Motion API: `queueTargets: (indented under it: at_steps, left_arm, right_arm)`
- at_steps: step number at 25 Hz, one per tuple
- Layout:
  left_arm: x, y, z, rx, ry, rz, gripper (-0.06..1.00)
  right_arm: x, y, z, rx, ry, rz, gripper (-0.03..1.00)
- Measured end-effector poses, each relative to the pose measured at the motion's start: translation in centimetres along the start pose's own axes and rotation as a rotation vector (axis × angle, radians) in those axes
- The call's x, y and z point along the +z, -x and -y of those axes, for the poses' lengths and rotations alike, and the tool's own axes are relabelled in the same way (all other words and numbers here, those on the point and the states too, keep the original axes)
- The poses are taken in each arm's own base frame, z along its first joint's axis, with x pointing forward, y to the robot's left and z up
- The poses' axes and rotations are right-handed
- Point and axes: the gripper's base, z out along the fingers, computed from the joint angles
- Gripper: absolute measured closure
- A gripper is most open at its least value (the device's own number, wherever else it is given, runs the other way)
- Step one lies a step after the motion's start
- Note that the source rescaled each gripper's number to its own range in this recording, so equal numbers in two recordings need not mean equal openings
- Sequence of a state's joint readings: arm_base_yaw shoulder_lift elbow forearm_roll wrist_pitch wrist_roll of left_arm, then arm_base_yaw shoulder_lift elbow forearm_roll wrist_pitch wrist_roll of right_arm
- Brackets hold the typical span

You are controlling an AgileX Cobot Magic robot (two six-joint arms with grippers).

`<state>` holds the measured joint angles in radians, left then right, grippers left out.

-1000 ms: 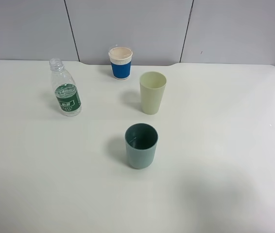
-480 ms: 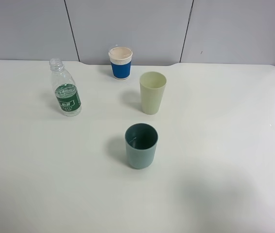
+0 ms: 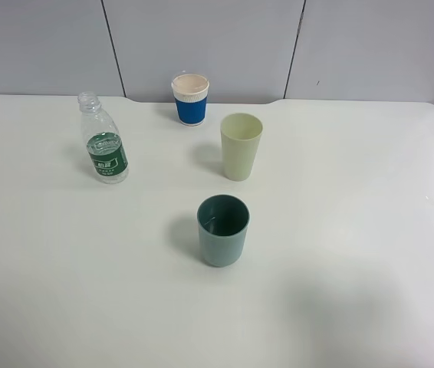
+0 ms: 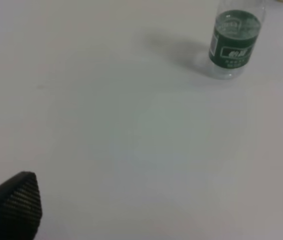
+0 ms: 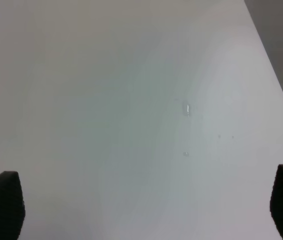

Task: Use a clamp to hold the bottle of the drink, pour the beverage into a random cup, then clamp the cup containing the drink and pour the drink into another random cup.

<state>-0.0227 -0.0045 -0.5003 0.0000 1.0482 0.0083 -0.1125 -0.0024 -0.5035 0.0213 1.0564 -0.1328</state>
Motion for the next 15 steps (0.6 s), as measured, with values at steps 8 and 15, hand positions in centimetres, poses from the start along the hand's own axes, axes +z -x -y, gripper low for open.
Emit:
queueTargets:
  at_steps: [8, 15]
  left_arm:
    - [0.0, 0.0, 0.0, 0.0, 0.0, 0.0, -0.06]
    - [0.0, 0.0, 0.0, 0.0, 0.0, 0.0, -0.06]
  right_arm:
    - [0.0, 0.0, 0.0, 0.0, 0.0, 0.0, -0.03]
    - [0.0, 0.0, 0.0, 0.0, 0.0, 0.0, -0.03]
